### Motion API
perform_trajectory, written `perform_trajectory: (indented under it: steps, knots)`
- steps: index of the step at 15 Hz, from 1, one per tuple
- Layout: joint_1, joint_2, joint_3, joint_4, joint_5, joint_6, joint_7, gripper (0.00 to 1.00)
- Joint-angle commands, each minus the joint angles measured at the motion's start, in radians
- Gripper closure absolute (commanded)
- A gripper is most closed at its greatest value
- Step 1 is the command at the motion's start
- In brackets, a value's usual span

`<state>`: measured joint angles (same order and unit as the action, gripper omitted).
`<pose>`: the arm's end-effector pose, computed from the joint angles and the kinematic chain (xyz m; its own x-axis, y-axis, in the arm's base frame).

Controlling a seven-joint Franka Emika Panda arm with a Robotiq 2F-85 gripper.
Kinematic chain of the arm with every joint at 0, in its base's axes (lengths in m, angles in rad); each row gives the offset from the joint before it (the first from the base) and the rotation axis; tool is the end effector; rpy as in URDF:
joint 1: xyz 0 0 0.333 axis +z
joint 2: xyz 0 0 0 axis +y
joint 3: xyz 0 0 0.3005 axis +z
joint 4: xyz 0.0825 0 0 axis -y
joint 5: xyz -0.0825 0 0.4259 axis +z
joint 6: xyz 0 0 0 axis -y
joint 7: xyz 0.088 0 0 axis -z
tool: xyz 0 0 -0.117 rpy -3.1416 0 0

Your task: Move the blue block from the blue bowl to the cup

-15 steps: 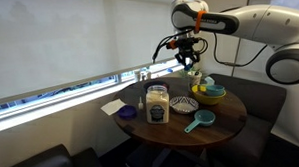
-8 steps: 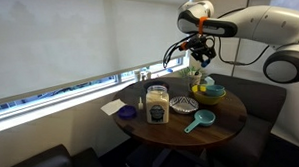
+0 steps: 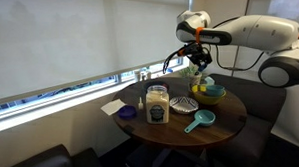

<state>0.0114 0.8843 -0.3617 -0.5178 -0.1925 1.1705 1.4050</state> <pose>0.7299 -0.1446 0.5065 -0.0794 -0.9059 0.4159 -0.9531 0.1912 0.2345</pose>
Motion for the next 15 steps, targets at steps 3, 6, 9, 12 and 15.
perform_trajectory:
  steps: [3, 6, 9, 12, 15]
  knots:
    - [0.027, 0.013, -0.024, 0.034, -0.027, 0.036, 0.021, 0.87]
    - [0.035, 0.018, -0.037, 0.033, -0.041, 0.043, 0.01, 0.87]
    - [0.034, 0.026, -0.037, 0.034, -0.041, 0.06, 0.004, 0.87]
    - [0.03, 0.035, -0.036, 0.038, -0.037, 0.09, 0.002, 0.87]
    - [0.034, 0.04, -0.034, 0.039, -0.033, 0.111, 0.002, 0.87]
